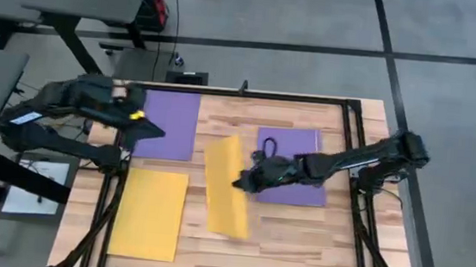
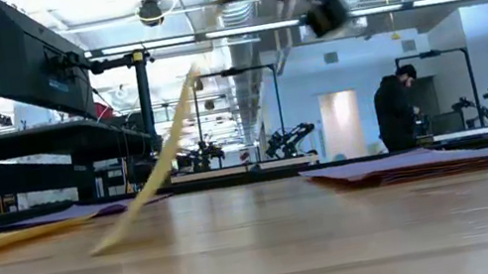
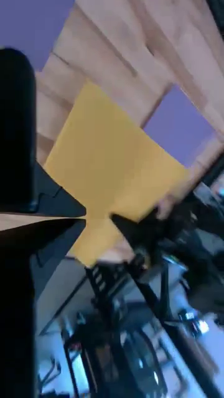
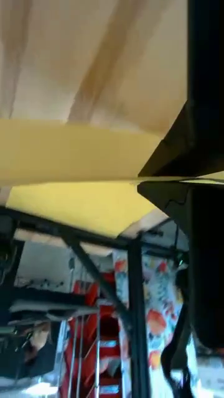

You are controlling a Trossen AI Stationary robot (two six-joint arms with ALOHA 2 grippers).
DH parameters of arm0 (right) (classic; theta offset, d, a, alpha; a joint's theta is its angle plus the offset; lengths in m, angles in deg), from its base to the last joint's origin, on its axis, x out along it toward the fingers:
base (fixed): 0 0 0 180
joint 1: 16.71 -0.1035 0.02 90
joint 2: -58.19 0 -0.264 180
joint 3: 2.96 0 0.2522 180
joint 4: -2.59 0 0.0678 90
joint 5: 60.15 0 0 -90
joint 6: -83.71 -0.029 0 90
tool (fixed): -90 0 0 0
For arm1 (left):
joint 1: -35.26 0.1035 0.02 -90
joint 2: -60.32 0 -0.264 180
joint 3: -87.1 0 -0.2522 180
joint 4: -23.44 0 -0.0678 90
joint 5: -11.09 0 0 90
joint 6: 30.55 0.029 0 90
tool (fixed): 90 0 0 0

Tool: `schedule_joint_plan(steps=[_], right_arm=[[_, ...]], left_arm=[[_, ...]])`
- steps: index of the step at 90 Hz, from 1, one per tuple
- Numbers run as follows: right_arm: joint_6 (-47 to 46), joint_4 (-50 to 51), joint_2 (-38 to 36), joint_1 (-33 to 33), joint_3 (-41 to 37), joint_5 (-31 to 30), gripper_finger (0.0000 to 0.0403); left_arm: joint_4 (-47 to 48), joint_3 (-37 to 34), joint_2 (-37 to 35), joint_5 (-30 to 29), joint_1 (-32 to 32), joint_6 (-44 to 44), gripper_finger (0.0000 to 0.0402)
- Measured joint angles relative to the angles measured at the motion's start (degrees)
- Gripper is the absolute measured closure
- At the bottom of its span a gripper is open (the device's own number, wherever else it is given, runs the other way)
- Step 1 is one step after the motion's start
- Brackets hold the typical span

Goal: Organize paper
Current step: Stack the yellow paper on top of the other yellow paper

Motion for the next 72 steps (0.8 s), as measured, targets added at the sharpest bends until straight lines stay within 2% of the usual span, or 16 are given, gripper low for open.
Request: schedule_joint_plan(steps=[12, 26, 36, 52, 66, 72], right_arm=[[-0.4, -5.6, 11.8, -0.6, 13.5, -0.1, 0.0403], [1.4, -18.2, 25.6, 0.4, 29.9, 0.1, 0.0403], [1.5, -26.1, 33.7, 1.3, 37.7, 1.6, 0.0403], [-2.6, -30.2, 42.5, 1.1, 43.2, 2.8, 0.0403], [-6.8, -27.7, 46.8, -0.3, 43.2, 2.8, 0.0403], [-7.9, -24.7, 47.3, -1.0, 43.2, 1.1, 0.0403]], left_arm=[[-0.3, 0.0, -3.3, 0.0, -0.5, 1.6, 0.0402], [-0.3, 0.0, -5.2, 0.0, -0.5, 3.2, 0.0402], [-0.3, 0.0, -5.7, 0.1, -0.5, 3.6, 0.0402], [0.1, 0.0, -5.9, 0.1, -0.5, 3.9, 0.0402], [0.4, 0.0, -5.9, 0.1, -0.5, 4.3, 0.0402], [0.7, 0.0, -5.9, 0.1, -0.5, 4.3, 0.0402]])
